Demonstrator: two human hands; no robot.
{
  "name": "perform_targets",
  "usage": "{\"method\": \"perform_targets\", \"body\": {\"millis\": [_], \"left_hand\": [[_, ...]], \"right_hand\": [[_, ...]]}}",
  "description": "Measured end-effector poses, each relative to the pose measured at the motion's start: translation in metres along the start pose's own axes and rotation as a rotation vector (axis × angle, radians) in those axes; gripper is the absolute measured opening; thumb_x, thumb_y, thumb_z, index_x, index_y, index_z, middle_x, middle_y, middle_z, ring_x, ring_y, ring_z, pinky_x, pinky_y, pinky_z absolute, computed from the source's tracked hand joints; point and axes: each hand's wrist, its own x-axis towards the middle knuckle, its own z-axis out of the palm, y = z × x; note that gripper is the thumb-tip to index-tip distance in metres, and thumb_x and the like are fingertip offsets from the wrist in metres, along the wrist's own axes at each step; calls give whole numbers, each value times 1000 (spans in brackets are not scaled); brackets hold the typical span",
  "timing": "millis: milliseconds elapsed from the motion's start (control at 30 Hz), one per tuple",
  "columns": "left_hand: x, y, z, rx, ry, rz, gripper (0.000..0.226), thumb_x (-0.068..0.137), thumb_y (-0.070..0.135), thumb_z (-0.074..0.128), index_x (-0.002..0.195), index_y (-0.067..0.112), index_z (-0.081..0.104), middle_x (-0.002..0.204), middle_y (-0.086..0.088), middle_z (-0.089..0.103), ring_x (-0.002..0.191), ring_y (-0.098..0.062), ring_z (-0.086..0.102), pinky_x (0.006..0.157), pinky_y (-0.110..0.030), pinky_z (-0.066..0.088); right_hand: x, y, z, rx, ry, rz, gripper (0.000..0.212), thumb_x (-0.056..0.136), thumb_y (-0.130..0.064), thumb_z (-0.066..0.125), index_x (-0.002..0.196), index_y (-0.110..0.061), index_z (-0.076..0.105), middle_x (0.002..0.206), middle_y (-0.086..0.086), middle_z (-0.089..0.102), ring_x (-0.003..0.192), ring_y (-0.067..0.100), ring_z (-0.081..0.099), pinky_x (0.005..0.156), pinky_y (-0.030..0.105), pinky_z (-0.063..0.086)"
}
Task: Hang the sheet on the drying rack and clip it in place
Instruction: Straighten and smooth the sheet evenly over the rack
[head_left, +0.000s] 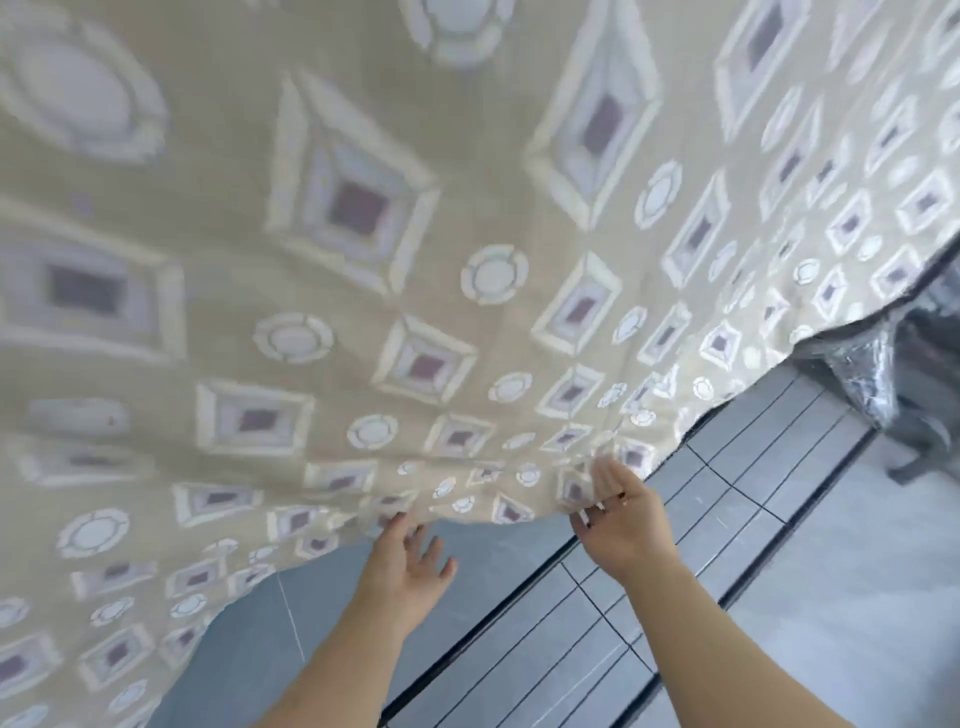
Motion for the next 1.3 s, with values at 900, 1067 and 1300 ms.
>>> {"method": "perform_targets", "body": {"millis": [900,1067,1300], "left_hand": [[30,-169,265,-133,285,-115,19,95,9,48,92,28,50,78,6,47,79,-15,54,76,-15,43],[8,-175,289,-158,275,-13,22,96,6,36,86,14,54,92,0,59,77,-15,55,80,-29,43],[-6,-212,358,-208,28,-87,22,94,26,39,81,19,55,76,3,61,76,-15,54,75,-36,42]], "right_hand": [[78,-254,-66,-226,56,263,8,88,-21,64,88,-18,56,60,-5,55,51,9,43,57,22,41],[68,-279,-77,1,-5,262,11,83,-6,54,80,-13,62,79,4,61,77,19,55,82,31,42],[72,-362,-85,362,-192,67,51,47,-17,71,97,-13,60,98,9,63,96,29,57,94,39,41]]}}
